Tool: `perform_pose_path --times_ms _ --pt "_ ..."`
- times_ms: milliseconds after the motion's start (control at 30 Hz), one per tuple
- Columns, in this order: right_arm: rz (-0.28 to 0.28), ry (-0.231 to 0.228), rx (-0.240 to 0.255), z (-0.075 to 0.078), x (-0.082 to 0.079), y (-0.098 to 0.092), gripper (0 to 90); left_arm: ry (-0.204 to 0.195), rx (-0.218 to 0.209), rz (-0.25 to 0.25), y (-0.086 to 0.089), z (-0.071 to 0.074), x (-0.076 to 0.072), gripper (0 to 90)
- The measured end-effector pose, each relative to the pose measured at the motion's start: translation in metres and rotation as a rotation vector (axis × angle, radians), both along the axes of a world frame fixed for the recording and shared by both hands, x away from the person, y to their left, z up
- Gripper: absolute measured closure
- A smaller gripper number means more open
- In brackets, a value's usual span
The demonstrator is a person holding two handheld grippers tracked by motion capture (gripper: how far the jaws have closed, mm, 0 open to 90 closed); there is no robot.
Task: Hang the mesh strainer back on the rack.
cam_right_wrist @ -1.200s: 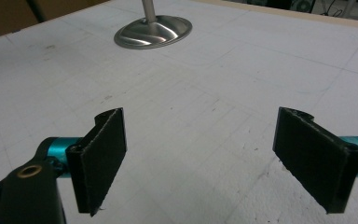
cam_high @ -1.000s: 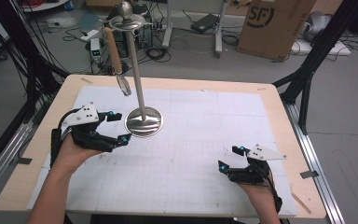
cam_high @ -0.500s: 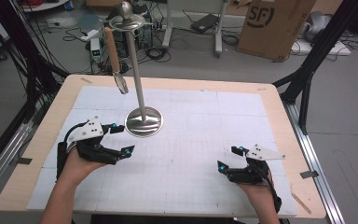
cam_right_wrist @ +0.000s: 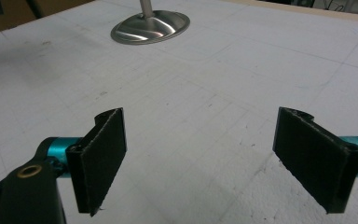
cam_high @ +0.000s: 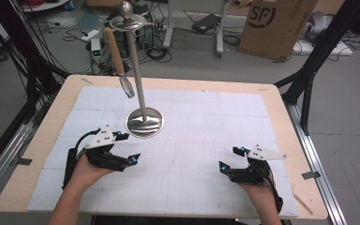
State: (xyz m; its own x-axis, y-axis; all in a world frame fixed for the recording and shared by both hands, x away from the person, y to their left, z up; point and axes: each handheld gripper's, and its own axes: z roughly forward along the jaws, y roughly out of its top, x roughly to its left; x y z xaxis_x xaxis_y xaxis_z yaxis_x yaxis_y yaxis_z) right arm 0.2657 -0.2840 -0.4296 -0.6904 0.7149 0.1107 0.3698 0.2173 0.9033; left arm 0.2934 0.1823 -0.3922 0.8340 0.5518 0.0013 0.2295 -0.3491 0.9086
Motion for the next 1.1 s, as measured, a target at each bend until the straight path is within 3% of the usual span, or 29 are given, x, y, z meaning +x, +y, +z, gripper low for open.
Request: perform_pose_path --times_ms 300,600,733,1000,1100 --pt "-0.001 -0.004 0.023 0.0018 -0.0007 -0.0012 16.3 -0.003 -0.043 0.019 0.0037 -0.0003 -0.0007 16.7" --pt "0.001 0.001 0.013 0.0008 0.0011 -0.0007 16.3 -0.006 -0.049 0.017 0.0031 -0.001 0.0001 16.7" --pt "0.001 0.006 0.005 -0.0012 0.0019 -0.0004 16.4 0.005 -0.093 0.006 0.0019 0.0009 -0.0009 16.7" --pt "0.005 -0.001 0.003 -0.0006 0.0015 0.0013 16.3 0.002 -0.094 0.01 0.0027 0.002 -0.0016 16.7" --pt "0.004 0.003 0.0 -0.0009 0.0015 0.0012 16.3 0.019 -0.114 0.004 0.0036 0.0026 -0.001 16.7"
